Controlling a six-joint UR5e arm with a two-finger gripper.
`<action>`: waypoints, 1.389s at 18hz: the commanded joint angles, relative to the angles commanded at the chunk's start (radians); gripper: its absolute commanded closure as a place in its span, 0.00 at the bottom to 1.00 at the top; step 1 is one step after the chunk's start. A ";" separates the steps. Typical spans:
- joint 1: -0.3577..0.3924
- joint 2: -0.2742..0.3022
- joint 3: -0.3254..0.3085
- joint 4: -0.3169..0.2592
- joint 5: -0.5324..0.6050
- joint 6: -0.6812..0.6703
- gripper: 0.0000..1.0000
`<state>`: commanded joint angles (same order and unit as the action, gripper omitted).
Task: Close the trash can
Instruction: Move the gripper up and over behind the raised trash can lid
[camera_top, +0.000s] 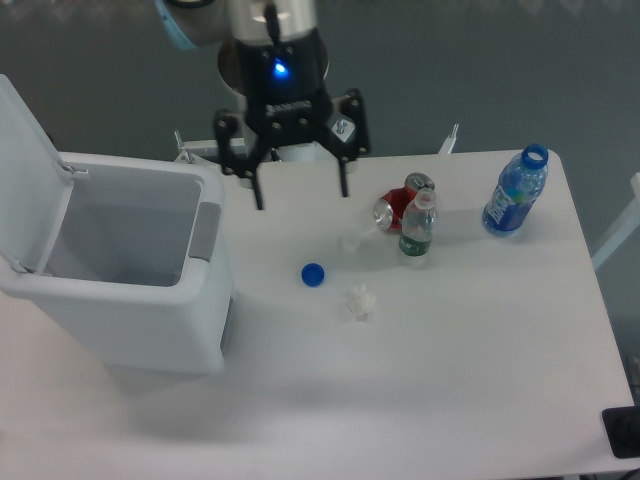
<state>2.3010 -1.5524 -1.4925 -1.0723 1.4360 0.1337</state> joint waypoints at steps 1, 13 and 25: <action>-0.008 0.008 0.000 0.000 -0.021 -0.015 0.44; -0.063 0.087 -0.040 -0.008 -0.327 -0.019 0.65; -0.080 0.135 -0.034 -0.008 -0.417 -0.040 0.84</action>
<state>2.2212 -1.4174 -1.5264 -1.0799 1.0187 0.0936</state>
